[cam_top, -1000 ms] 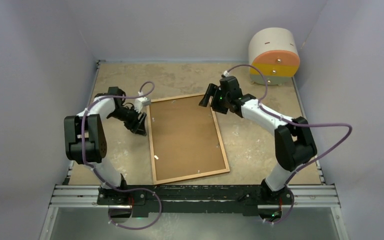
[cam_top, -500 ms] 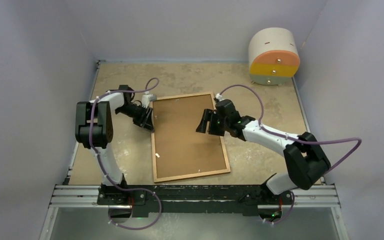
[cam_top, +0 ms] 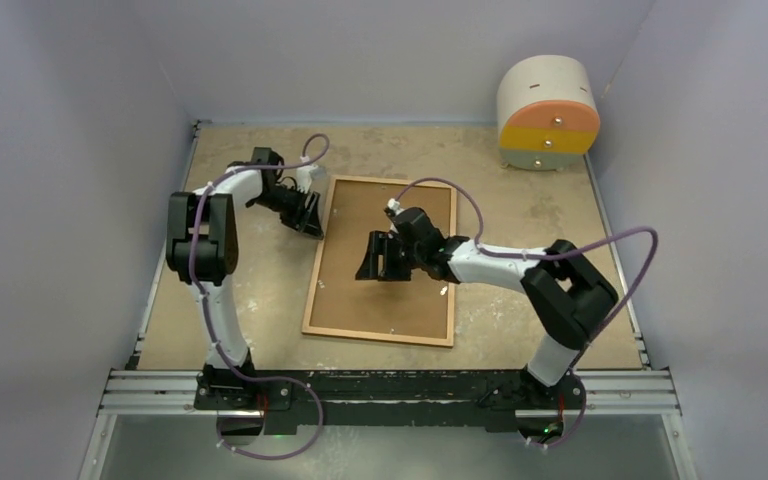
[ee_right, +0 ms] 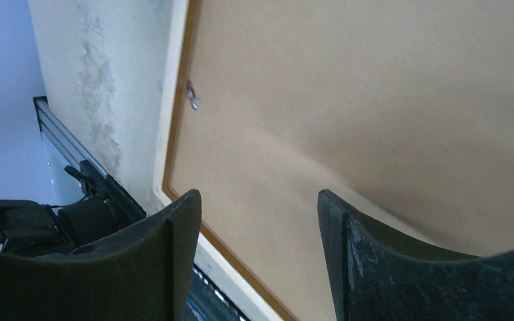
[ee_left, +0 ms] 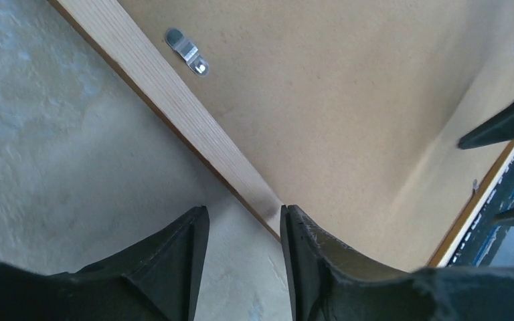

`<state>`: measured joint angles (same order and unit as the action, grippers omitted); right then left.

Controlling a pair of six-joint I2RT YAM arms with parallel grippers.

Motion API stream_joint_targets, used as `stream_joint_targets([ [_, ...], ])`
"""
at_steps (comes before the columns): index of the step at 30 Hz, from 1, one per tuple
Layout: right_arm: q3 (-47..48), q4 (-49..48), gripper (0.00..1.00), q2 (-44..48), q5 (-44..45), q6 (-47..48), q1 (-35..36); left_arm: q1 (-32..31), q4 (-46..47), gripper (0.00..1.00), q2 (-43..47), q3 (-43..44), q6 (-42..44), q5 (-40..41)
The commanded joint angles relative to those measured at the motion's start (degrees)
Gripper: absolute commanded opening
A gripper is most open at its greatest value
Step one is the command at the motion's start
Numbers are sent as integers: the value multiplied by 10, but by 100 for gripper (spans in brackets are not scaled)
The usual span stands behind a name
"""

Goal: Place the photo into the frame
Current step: Adjust the photo frame at the center of the board, then install the photo frame at the center of the board.

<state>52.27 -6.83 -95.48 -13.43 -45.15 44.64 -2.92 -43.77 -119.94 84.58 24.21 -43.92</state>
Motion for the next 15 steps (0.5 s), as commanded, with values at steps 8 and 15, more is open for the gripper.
stream_joint_targets([
  [8, 147, -109, 61, -152, -138, 65, 14, 9, -37, 44, 121, -153, 84, -4],
  [15, 174, -137, 57, -200, -163, 59, 24, 9, -4, 33, 91, -190, 79, -11],
])
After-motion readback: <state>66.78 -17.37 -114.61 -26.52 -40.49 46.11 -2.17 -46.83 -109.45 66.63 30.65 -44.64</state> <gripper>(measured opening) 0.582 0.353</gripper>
